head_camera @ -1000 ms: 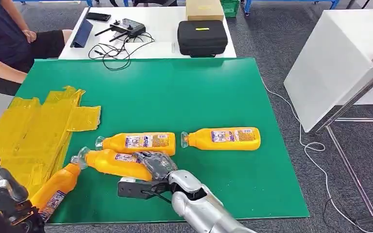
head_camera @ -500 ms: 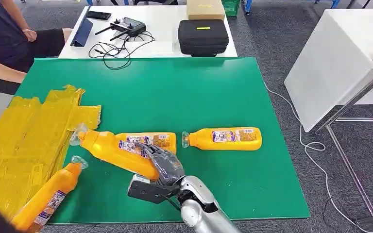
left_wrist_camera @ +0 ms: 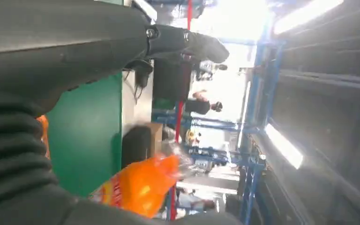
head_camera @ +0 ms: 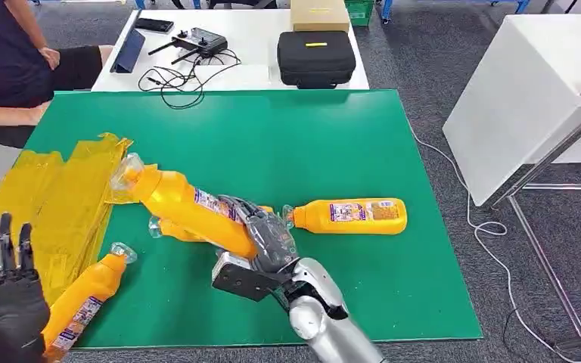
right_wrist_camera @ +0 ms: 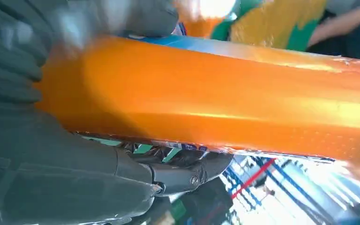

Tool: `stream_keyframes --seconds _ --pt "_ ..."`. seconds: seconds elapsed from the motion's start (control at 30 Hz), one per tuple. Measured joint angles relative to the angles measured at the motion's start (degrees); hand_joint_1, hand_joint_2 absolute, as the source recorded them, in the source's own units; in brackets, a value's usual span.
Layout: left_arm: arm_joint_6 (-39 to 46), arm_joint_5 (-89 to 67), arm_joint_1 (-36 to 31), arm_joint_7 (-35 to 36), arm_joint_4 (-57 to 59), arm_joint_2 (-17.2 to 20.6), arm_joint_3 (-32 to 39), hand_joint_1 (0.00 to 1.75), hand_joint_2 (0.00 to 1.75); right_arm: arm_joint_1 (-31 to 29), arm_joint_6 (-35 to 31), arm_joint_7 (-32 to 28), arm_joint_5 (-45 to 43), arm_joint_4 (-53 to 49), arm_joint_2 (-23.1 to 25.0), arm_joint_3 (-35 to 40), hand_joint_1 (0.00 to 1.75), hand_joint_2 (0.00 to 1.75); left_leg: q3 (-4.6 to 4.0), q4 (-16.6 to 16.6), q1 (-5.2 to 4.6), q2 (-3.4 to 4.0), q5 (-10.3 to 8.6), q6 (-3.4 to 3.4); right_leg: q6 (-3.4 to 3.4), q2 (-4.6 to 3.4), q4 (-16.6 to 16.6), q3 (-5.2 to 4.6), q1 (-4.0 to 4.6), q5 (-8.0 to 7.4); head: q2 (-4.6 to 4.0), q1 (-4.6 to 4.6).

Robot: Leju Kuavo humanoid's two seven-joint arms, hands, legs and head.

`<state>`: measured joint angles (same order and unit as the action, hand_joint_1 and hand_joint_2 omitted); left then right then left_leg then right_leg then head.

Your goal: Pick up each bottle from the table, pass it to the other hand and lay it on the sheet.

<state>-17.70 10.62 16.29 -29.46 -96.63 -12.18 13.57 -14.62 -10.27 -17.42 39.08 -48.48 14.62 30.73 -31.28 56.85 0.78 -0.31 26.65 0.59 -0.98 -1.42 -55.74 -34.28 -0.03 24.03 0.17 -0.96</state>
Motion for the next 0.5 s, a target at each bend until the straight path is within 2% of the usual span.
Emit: stream_keyframes --seconds 0.27,0.5 --pt "1.81 1.77 -2.61 1.38 4.72 2.56 -5.42 0.0 1.75 -0.76 -0.44 1.05 0.99 -2.82 0.07 0.31 1.75 1.75 -0.04 0.01 -0.01 -0.05 0.0 0.0 -0.01 0.03 0.0 -0.02 -0.01 0.0 0.0 -0.02" --pt "4.7 2.69 -7.4 0.9 12.02 3.11 -10.16 0.0 1.75 -2.81 -0.44 4.5 2.82 -4.99 1.86 4.09 1.75 1.75 -0.01 0.01 -0.01 -0.02 -0.01 0.0 0.0 0.03 0.0 -0.01 0.0 0.0 0.0 -0.02"
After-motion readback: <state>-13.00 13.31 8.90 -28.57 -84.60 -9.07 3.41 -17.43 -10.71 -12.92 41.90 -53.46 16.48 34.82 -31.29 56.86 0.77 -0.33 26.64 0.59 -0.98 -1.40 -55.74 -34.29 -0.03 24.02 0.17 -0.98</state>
